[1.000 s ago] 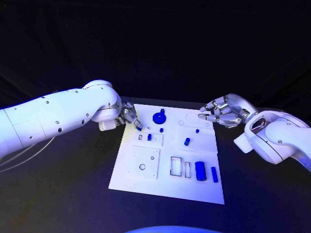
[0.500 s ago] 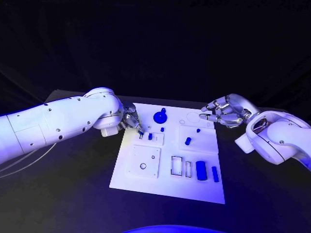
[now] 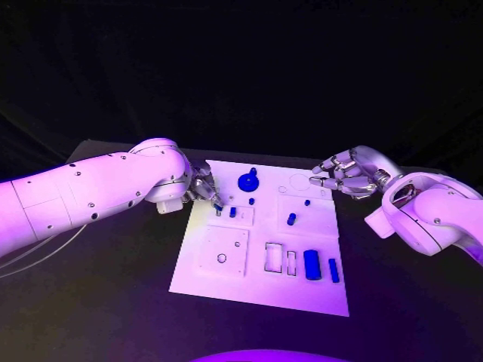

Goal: Assemble the parts on the task board

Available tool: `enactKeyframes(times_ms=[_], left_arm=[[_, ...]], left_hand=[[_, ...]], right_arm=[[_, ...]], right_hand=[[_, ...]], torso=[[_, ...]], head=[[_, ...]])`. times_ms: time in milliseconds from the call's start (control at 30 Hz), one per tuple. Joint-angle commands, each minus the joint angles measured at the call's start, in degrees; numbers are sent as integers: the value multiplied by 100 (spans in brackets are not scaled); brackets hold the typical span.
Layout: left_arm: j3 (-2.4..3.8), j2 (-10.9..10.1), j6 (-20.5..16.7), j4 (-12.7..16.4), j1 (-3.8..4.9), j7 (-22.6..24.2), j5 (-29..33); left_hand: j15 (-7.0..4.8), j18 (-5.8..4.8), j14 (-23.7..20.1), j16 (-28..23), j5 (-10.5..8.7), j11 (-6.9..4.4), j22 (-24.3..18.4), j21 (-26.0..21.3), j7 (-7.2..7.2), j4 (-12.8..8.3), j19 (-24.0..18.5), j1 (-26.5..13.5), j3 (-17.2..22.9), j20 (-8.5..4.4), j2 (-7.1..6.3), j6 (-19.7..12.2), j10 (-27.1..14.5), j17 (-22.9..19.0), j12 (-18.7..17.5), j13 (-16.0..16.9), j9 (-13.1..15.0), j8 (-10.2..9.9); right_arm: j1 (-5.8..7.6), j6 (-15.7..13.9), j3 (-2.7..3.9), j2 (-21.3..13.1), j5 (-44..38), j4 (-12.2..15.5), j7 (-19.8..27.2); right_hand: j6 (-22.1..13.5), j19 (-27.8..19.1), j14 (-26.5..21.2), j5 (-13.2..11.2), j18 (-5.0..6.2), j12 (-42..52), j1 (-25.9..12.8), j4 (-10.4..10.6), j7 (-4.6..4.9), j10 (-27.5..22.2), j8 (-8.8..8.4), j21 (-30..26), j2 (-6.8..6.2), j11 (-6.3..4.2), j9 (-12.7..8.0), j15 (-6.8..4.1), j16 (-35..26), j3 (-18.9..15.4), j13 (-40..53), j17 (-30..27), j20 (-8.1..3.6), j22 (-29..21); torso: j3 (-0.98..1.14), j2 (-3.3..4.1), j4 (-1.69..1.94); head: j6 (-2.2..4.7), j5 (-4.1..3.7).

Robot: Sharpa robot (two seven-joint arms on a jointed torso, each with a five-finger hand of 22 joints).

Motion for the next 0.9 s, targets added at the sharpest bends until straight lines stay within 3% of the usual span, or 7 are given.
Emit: enactKeyframes(times_ms=[33, 900], left_arm=[[3, 15, 167, -1, -5, 19, -62], [-3, 19, 310, -24, -27, -46, -150]], left_hand=[[-43, -62, 241, -22, 32, -9, 5, 34, -39, -97, 35, -16, 135, 4, 35, 81, 43, 235, 16, 1, 6, 24], [-48, -63, 242, -22, 28, -15, 10, 36, -47, -71, 38, -113, 139, -2, -3, 103, 57, 236, 28, 12, 15, 45]], right_arm=[[-5, 48, 0, -1, -11, 7, 42], [-6, 56, 0, 4, -10, 2, 45]], right_hand=[[7, -45, 342, 28, 47, 7, -51, 3, -19, -1, 22, -44, 14, -21, -8, -42, -43, -38, -3, 481, -14, 702], [7, -45, 342, 28, 47, 7, -51, 3, -19, -1, 22, -44, 14, -21, -8, -42, -43, -38, -3, 481, -14, 702]], torso=[[0, 0, 4], [-2, 1, 4]], head=[[-1, -1], [-60, 14]])
